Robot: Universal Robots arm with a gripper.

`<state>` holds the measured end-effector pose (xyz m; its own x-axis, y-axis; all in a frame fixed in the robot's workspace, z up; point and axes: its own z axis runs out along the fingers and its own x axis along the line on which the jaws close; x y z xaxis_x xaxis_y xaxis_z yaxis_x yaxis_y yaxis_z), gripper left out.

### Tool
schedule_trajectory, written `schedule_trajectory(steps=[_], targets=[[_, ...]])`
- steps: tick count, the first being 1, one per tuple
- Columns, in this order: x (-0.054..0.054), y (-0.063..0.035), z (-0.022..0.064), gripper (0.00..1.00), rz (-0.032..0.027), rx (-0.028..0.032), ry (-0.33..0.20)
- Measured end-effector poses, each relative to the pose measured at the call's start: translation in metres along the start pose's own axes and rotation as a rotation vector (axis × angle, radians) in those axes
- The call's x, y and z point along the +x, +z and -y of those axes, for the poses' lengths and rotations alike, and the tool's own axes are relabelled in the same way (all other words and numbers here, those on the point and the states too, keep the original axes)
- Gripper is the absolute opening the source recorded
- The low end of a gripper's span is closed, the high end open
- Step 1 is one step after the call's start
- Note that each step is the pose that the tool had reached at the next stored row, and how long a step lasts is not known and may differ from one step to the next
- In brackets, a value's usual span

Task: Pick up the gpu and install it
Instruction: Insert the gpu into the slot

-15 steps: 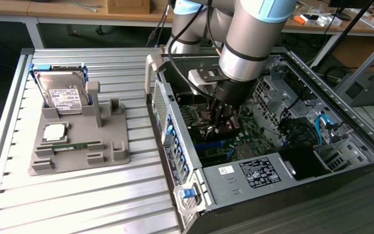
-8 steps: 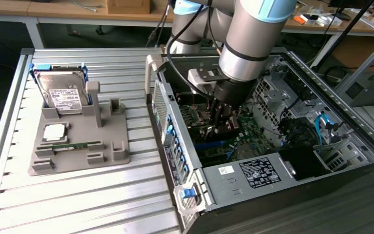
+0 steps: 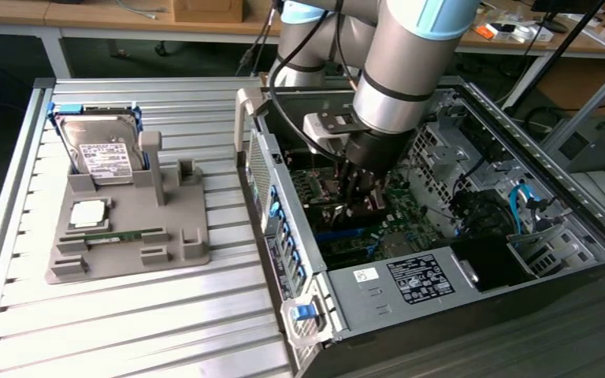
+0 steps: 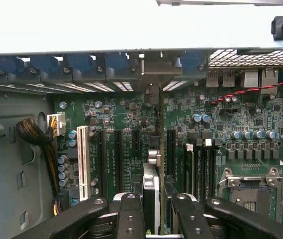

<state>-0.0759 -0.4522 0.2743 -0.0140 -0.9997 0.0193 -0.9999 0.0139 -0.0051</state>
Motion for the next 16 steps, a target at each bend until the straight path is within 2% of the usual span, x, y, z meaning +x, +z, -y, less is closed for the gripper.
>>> schedule_trajectory(steps=[16], targets=[[0.0005, 0.0048, -0.0022, 0.27, 0.0013, 0.0001, 0.000]])
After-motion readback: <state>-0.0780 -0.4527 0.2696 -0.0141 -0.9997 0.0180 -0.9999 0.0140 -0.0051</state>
